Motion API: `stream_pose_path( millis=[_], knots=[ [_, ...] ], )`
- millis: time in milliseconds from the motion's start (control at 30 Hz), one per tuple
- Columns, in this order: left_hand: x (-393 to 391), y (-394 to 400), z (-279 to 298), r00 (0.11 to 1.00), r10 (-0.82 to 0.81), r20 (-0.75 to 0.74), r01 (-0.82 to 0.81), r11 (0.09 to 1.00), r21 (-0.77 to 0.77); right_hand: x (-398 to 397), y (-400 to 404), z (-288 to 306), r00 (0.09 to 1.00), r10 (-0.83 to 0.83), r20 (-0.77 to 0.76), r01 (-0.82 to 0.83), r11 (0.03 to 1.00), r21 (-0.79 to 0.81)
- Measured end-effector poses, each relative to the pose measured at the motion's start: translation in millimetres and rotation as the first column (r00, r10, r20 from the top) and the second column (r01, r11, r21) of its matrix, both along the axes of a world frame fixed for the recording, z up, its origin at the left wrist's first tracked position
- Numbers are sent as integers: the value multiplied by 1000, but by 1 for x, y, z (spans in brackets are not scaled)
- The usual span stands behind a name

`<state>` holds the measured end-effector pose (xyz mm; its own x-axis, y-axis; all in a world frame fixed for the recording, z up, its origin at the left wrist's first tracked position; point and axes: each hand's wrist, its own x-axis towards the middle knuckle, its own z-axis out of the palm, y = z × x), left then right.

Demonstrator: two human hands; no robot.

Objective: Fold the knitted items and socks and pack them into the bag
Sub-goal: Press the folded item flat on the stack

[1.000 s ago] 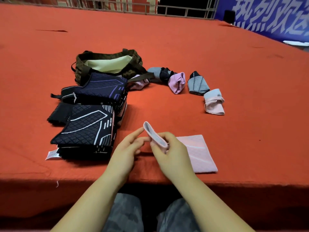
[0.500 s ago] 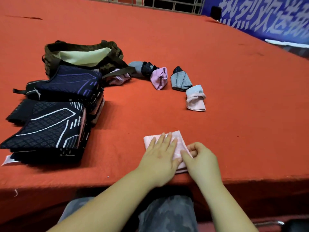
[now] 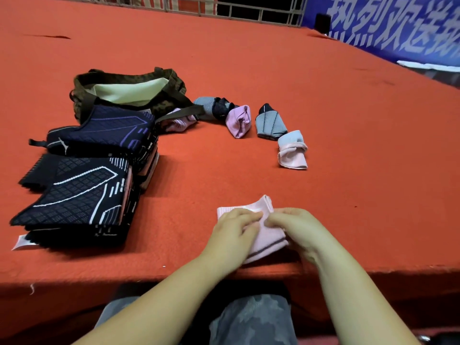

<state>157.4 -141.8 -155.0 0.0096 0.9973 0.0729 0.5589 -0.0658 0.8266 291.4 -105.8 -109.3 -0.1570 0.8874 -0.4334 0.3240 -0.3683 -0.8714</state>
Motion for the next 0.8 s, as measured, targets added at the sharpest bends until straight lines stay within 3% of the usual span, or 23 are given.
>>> stream_pose_path(
  millis=[67, 133, 200, 300, 400, 467, 533, 600, 667, 800],
  knots=[
    [-4, -5, 20, 906, 153, 395, -116, 987, -115, -9, -7, 15, 971, 80, -227, -70, 996, 49],
    [-16, -2, 37, 743, 290, 604, -135, 948, -290, -23, -16, 26, 939, 177, -294, -149, 982, 115],
    [-32, 0, 47, 756, 336, 562, -167, 929, -330, -37, -19, 31, 939, 229, -256, -195, 969, 153],
    [-55, -4, 56, 832, 345, 434, -265, 935, -234, -53, -20, 39, 949, 206, -239, -163, 969, 187],
    [-77, -10, 70, 813, 319, 487, -283, 948, -147, -63, -13, 44, 997, 52, -59, -29, 941, 336],
    [-92, -16, 86, 794, 284, 537, -270, 957, -106, -75, -10, 41, 999, 15, 45, -29, 944, 328],
    [-110, -23, 101, 773, 250, 583, -255, 964, -74, -99, -14, 41, 992, 92, -88, -80, 988, 131],
    [-135, -31, 110, 759, 264, 595, -284, 957, -62, -127, -22, 44, 919, 56, -391, -86, 995, -58],
    [-168, -41, 114, 763, 353, 542, -374, 924, -74, -153, -22, 42, 845, 34, -534, -65, 997, -39],
    [-224, -62, 113, 794, 556, 245, -552, 829, -93, -200, -25, 39, 962, 158, -222, -95, 958, 272]
  ],
)
